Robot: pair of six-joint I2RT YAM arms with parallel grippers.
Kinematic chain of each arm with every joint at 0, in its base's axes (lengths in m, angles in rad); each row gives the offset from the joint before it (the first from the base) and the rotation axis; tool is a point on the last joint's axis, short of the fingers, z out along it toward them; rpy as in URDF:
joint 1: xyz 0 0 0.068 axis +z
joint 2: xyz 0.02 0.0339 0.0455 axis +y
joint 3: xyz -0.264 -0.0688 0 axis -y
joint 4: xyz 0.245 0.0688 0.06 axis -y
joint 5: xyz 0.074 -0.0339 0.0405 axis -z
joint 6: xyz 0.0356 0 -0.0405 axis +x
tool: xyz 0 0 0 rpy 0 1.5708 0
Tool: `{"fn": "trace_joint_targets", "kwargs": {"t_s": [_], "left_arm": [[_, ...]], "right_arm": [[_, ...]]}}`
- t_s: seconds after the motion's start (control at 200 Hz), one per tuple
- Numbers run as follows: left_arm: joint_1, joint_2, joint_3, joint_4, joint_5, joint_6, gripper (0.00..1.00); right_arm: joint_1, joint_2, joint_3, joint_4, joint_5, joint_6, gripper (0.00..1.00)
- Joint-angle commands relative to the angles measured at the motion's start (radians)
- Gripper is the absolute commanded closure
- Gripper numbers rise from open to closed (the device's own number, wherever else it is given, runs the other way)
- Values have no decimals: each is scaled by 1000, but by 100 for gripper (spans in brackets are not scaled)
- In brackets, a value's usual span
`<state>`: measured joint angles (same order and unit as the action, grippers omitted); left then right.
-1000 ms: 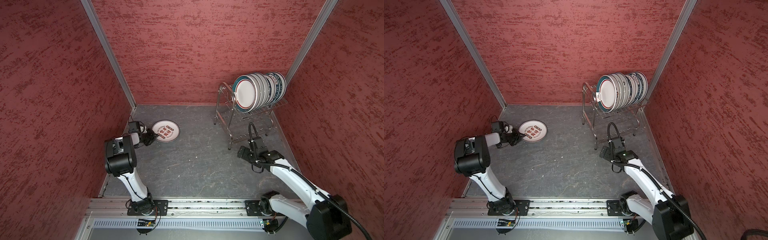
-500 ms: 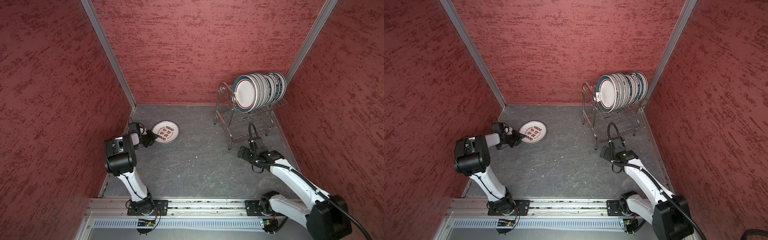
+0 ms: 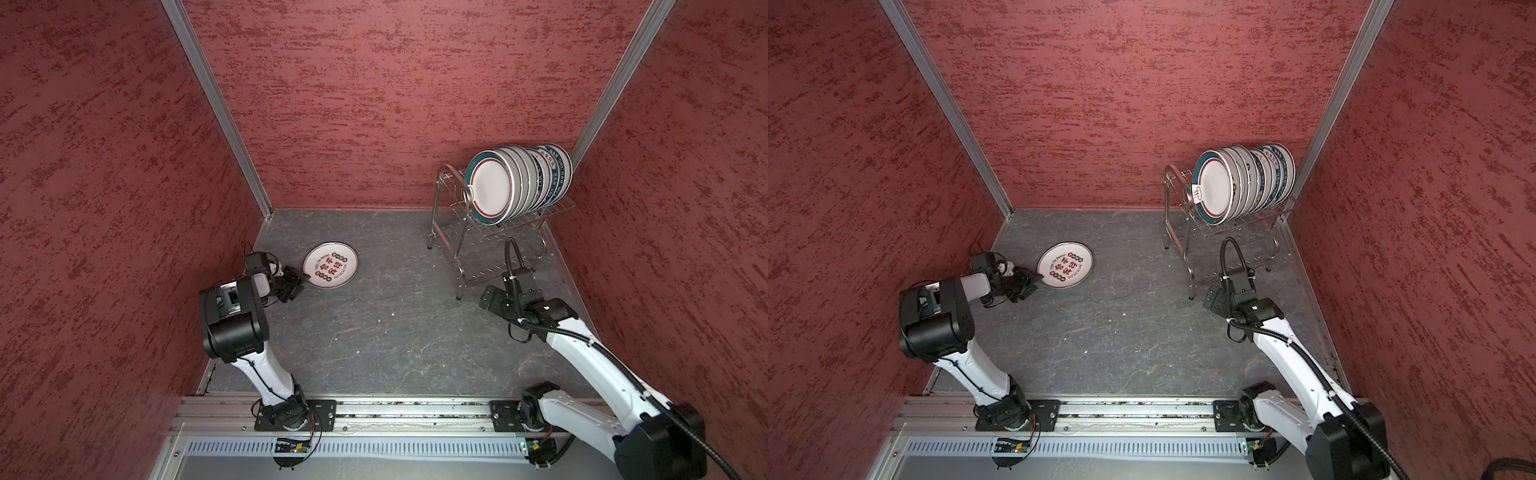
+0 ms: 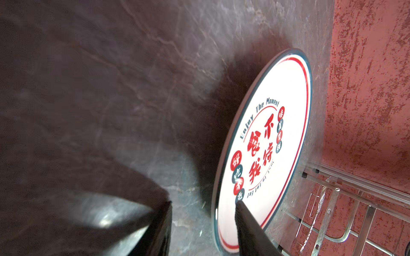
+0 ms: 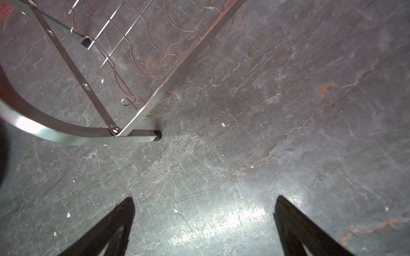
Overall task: Unload the plates from the dish rack
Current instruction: Place a plate at the top-left of the table, then pick up the plate from the dish rack.
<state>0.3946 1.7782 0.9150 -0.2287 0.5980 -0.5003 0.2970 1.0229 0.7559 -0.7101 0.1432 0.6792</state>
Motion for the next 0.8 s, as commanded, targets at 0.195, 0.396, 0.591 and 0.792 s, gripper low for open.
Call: {"fn": "trace_joint_targets", "kwargs": {"t_s": [0.195, 0.396, 0.591, 0.792], "left_arm": [[37, -190, -146, -57, -70, -6, 32], [-8, -346, -209, -82, -84, -46, 28], [-54, -488, -196, -168, -105, -53, 17], [-72, -601, -150, -272, -115, -42, 3]], "right_arm": [[-11, -143, 133, -97, 39, -53, 1], [-13, -239, 296, -120, -38, -189, 1], [-12, -224, 451, -79, -48, -274, 1], [-12, -103, 614, 6, -158, -323, 1]]}}
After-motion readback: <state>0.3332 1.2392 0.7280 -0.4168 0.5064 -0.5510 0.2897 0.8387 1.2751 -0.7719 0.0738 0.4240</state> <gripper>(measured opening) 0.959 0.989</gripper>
